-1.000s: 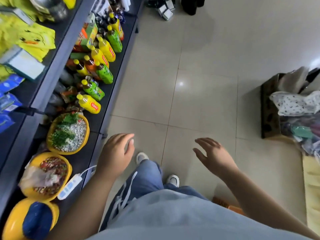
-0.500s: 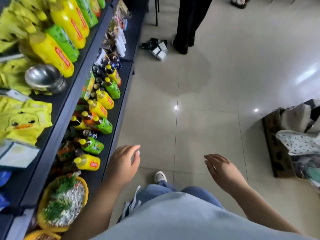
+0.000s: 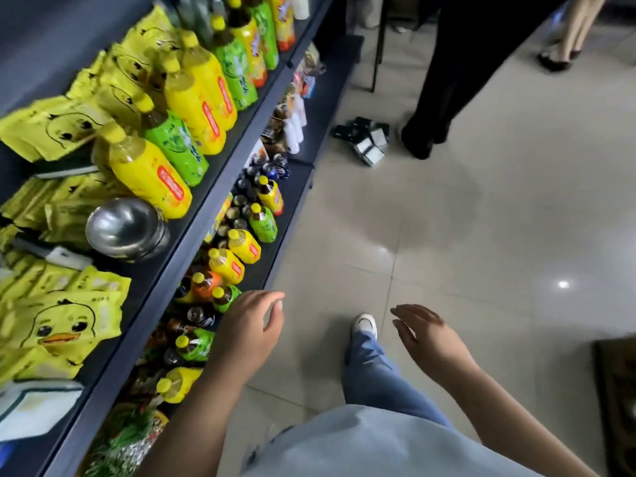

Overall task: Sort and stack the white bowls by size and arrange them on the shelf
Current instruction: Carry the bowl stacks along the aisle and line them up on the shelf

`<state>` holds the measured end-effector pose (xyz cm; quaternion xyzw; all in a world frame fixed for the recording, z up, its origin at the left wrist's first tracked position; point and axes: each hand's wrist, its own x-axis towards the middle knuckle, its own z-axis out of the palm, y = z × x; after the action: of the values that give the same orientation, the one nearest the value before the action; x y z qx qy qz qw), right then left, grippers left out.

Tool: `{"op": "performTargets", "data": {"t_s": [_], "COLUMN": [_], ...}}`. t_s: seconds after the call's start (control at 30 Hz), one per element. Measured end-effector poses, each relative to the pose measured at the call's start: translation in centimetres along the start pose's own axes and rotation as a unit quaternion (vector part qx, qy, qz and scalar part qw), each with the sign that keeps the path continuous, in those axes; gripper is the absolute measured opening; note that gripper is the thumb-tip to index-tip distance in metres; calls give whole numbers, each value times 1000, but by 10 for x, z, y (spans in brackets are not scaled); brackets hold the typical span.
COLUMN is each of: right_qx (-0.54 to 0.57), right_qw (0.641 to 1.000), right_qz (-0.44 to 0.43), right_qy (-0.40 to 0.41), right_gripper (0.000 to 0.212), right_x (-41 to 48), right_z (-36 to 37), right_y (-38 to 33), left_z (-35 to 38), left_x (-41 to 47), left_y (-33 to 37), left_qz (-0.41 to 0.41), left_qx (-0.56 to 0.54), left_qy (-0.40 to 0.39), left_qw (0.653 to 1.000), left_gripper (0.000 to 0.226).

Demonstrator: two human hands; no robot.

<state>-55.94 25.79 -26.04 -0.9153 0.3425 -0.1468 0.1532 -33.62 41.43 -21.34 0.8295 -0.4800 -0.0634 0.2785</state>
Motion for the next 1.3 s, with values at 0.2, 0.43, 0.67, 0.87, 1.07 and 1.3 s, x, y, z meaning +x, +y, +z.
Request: {"op": "performTargets", "data": {"t_s": [0.2,0.43,0.67,0.87,1.07,1.3], "right_qx": [49,111,150,147,151,198], "right_qw": [989,940,875,860,870,875], "right_qz": [-139,-322,-459,-487,-469,-441], "right_qy": [-2,4,30,41,22,20], "right_gripper": [21,38,42,44,46,40], "right_x": [161,344,486,571,637,717], "right_z": [-20,-43,-63,-82,-93,-96], "right_y": [4,-53,-164,-235,-269,-265], "left_z": [-32,-98,-179,-245,-282,-291], "left_x": [106,198,269,333,395,470], "left_y": [11,12,-13,-39,-52,-55], "left_qz": [-72,-96,-114,-93,-61,-42], "left_qx": [13,78,161,192,211,185], "left_qy": [64,185,276,316,320,346], "left_qw": [995,975,941,924,922,919], "left_gripper": [38,38,37,39,41,39]}}
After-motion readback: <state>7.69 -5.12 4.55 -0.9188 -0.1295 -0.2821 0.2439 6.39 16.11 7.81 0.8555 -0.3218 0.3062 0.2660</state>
